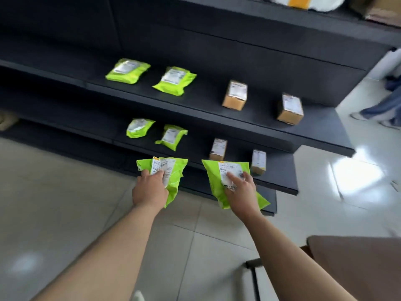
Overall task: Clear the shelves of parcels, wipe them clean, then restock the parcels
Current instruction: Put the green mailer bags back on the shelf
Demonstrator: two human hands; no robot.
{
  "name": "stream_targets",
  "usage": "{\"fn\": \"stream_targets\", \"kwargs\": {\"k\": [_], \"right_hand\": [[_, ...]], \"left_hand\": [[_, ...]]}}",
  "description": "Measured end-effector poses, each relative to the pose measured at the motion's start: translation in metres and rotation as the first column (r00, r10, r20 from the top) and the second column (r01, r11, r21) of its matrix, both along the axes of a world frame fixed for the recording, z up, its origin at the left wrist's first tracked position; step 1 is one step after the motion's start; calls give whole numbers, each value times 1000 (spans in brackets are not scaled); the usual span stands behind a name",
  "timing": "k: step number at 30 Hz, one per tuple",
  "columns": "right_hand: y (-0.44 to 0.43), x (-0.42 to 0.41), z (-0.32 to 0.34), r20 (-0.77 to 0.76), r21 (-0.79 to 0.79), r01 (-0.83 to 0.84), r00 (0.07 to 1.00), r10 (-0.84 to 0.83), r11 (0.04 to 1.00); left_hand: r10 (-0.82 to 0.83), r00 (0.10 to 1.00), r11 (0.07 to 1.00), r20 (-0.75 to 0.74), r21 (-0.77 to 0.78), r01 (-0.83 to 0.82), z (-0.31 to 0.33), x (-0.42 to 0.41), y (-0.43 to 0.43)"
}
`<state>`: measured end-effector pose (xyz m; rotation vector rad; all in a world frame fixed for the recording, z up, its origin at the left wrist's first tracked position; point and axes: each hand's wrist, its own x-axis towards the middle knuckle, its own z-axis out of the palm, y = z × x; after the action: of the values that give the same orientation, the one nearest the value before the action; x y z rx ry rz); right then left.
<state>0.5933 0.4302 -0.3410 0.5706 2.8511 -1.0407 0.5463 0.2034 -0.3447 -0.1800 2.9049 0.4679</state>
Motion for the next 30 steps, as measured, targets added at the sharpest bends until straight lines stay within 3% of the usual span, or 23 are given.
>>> {"fn": "stream_targets", "kwargs": {"k": [7, 14, 24, 30], "right_hand": [[-138, -69, -18, 45, -75, -54, 997, 58, 996], [-217, -133, -61, 131, -136, -74, 987, 92, 988], [-270, -243, -172, 235, -124, -136, 958, 162, 983], [-294, -303, -270, 320, -84, -126, 936, 147, 988]], "left_hand": [[41, 999, 998, 21, -39, -41, -7, -52, -140], [95, 991, 994, 95, -61, -89, -42, -108, -222], [147, 970, 989, 193, -59, -138, -145, -213, -265], [123, 968, 992, 220, -63, -111, -243, -276, -290]]}}
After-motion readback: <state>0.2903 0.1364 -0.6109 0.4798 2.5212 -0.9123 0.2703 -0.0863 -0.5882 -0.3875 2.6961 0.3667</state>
